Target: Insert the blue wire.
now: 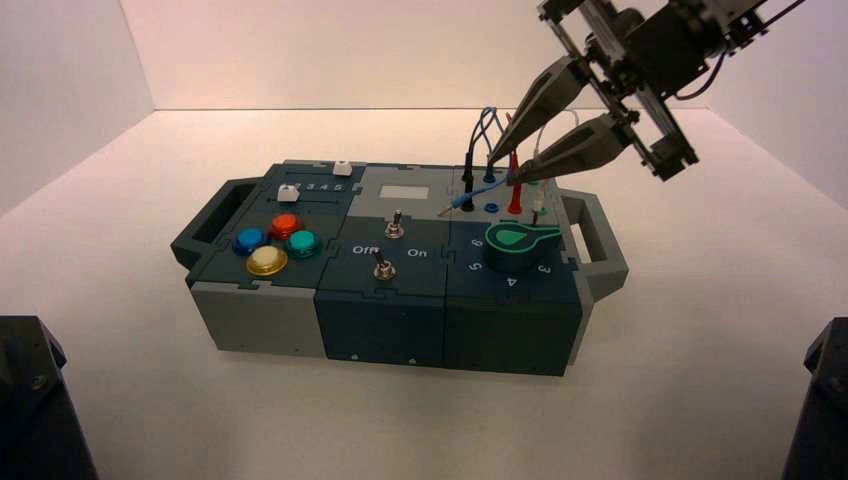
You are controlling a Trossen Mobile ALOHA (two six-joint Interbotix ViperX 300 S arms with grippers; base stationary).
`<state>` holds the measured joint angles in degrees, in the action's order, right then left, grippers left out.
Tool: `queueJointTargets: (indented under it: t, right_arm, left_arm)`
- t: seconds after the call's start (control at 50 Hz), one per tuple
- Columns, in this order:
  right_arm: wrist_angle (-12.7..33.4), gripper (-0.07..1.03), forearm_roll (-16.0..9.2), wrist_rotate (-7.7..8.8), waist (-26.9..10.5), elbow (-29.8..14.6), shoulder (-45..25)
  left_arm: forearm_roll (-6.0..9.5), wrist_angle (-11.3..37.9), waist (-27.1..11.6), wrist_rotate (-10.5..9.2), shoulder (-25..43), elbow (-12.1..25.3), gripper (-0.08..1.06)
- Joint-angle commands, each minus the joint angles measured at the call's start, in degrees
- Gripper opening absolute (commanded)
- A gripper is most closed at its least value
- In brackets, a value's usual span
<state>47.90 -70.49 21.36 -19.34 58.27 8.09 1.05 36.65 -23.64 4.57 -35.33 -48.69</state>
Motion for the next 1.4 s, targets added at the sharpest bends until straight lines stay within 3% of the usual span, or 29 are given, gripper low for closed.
queueJointTargets:
  t: [0.02,0.08,0.1,0.12,0.28,0.5,0.8,1.4]
  right_arm:
    - [1.0,0.30,-2.5,2.72,-0.1,-1.9,-2.0]
    - [1.0,0.30,-2.9,3.16,-0.1,-2.1,-2.4]
    - [1.1,0.30,-4.4,4.83,-0.1,-2.4,-3.7]
    - [1.1,0.30,-4.8,5.45,-0.1,-2.4,-4.0]
    - [1.3,0.30,-7.6,8.88,-0.1,-2.5,-7.1]
    - [1.4,0.30,-8.3,12.04,0.0,-4.1,-11.8]
    - [0.6,0.30,-9.2,14.59,0.1,-7.0,-15.8]
    - [-2.5,0.30,-10.7,17.31,0.1,-7.8,-17.8]
  left_arm:
    - [-0.09,-0.8,-0.1,0.35,0.4,2.2,-0.03]
    - [-0.09,-0.7,-0.1,0.35,0.5,2.2,-0.03]
    - [-0.09,-0.7,-0.1,0.35,0.7,2.5,-0.03]
    - [-0.09,-0.7,-0.1,0.35,0.7,2.5,-0.03]
    - [-0.09,-0.7,-0.1,0.26,0.5,2.6,-0.03]
    - [-0.09,-0.7,0.0,0.18,0.2,2.5,-0.03]
    - [-0.09,-0.7,-0.1,0.18,0.1,2.6,-0.03]
    - [-0.44,-0.7,-0.1,0.26,0.1,3.1,-0.03]
